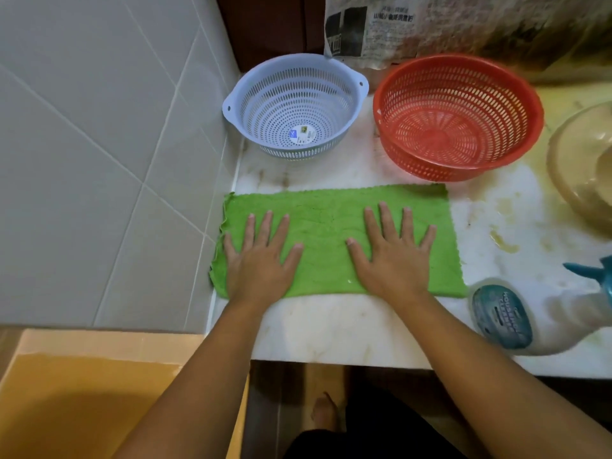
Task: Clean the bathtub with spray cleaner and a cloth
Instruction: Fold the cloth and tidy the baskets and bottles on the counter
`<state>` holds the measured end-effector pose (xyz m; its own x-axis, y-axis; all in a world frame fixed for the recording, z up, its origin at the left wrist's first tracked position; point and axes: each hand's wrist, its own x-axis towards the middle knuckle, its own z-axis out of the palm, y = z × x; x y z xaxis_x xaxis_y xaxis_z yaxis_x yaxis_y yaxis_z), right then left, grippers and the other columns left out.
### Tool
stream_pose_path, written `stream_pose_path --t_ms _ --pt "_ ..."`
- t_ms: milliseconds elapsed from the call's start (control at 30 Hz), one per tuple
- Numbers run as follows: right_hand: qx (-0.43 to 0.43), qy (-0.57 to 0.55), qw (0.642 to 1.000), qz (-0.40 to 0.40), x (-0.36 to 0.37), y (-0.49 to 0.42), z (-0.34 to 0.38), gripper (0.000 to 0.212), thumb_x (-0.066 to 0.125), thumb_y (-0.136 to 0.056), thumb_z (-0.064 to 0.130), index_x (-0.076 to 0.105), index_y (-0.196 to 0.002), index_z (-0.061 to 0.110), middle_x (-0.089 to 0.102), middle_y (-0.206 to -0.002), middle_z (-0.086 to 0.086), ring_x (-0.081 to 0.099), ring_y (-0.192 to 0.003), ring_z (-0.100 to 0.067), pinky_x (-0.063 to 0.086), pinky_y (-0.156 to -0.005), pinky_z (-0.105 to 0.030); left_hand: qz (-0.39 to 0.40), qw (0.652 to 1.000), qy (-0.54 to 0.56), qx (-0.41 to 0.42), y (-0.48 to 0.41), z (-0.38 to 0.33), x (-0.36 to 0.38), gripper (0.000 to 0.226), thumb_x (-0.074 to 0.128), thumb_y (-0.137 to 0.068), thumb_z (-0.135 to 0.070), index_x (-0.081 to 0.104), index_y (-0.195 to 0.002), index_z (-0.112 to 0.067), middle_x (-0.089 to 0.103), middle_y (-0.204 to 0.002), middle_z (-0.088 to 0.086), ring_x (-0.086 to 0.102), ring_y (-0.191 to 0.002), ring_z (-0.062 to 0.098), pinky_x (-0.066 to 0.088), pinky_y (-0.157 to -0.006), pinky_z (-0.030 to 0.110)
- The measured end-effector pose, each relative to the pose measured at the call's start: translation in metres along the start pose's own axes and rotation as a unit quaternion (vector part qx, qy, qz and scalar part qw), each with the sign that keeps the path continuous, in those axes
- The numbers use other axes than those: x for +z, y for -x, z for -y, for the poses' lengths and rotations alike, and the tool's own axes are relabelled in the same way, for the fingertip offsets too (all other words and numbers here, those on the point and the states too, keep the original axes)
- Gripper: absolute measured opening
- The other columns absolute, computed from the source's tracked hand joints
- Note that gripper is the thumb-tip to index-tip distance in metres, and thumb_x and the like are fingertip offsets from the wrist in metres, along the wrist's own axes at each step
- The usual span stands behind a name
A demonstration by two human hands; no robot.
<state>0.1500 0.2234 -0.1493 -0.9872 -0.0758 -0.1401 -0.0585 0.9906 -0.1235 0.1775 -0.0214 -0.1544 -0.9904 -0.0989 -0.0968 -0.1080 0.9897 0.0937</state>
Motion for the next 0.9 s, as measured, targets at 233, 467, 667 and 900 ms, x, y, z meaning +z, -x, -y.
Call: stream_pose_path --t_ms 233,467,667,900 --pt "0.016 0.001 1.000 0.004 0.003 0.039 0.004 0.082 0.003 -0.095 0.081 0.001 -0.165 0.038 -0.005 -0.174 0.009 -0.008 -0.160 -0.033 -0.005 -0.115 -0.078 0.033 0.999 0.004 -0.003 0.028 0.011 -0.003 0.074 0.002 -0.095 -0.081 -0.007 -0.160 -0.048 -0.010 -0.172 -0.010 -0.016 -0.158 0.019 -0.004 -0.127 0.055" --pt "0.017 0.008 1.000 0.008 0.008 0.079 0.006 0.084 0.000 -0.093 0.083 -0.002 -0.164 0.039 -0.009 -0.173 0.010 -0.010 -0.160 -0.032 -0.005 -0.114 -0.079 0.061 0.998 0.003 0.010 0.068 0.017 -0.005 0.073 0.000 -0.095 -0.080 -0.013 -0.159 -0.048 -0.018 -0.170 -0.010 -0.022 -0.157 0.020 -0.008 -0.127 0.055" --pt "0.018 0.008 1.000 0.009 0.011 0.104 0.008 0.084 -0.001 -0.092 0.083 -0.004 -0.164 0.040 -0.012 -0.172 0.009 -0.011 -0.159 -0.032 -0.006 -0.115 -0.078 0.046 0.999 0.012 0.022 0.092 0.023 0.000 0.073 0.005 -0.096 -0.079 -0.008 -0.161 -0.048 -0.013 -0.172 -0.009 -0.018 -0.158 0.020 -0.007 -0.127 0.052" --pt "0.015 -0.003 1.000 0.024 0.006 0.113 0.009 0.086 0.006 -0.092 0.084 0.002 -0.165 0.038 -0.008 -0.173 0.007 -0.008 -0.160 -0.032 -0.007 -0.115 -0.079 0.051 0.998 0.025 0.021 0.104 0.024 -0.002 0.073 0.014 -0.099 -0.076 0.000 -0.163 -0.045 -0.008 -0.173 -0.007 -0.016 -0.159 0.021 -0.005 -0.127 0.053"
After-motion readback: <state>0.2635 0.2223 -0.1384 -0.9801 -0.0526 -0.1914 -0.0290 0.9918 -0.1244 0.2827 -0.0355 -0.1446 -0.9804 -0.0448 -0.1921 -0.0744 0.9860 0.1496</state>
